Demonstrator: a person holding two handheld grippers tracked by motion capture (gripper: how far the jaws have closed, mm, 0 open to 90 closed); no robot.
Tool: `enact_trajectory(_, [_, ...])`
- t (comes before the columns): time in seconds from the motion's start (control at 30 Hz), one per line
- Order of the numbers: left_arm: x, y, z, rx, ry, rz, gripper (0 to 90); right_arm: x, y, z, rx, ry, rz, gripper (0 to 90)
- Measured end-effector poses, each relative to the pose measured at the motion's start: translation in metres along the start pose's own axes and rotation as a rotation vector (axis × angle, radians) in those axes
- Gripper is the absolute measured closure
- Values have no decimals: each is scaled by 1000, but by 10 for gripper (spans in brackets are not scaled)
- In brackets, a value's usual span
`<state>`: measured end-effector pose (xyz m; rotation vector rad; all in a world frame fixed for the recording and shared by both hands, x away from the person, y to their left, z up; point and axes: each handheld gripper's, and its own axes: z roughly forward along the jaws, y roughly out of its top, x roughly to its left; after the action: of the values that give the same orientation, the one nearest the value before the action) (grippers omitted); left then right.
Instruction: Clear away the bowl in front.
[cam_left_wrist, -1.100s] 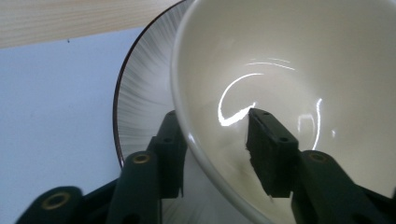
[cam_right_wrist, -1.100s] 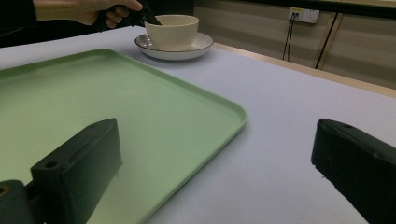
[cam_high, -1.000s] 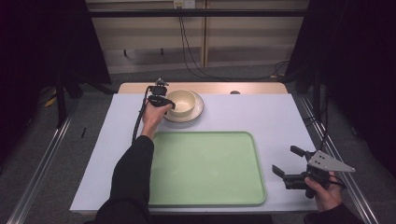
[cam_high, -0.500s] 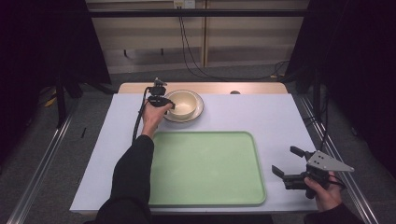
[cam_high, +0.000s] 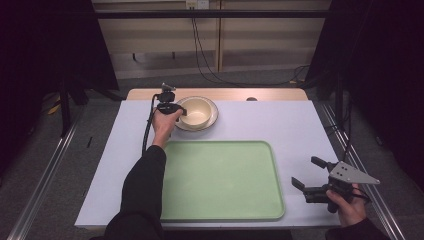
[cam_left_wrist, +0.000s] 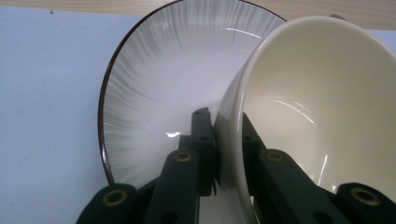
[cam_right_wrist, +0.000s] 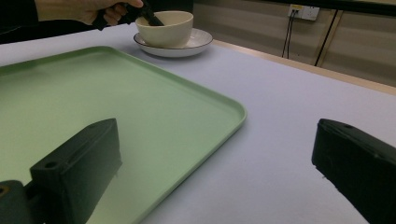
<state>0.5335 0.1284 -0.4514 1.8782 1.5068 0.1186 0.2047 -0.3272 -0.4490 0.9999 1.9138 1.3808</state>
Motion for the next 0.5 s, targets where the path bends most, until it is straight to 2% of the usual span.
enact_trajectory(0.03, [1, 0, -2, 9, -4, 10, 827, 0, 0, 0, 2, 6, -1, 8])
enact_trajectory(0.1, [1, 0, -2, -8, 11, 0, 827, 0, 0, 0, 2, 6, 0, 8])
enact_trajectory(0.27, [4, -1, -4, -13, 7, -24, 827, 0, 0, 0, 2, 3, -1, 8])
enact_trajectory(0.5, [8, 0, -13, -47, -15, -61, 828, 0, 0, -1, -7, 3, 1, 8])
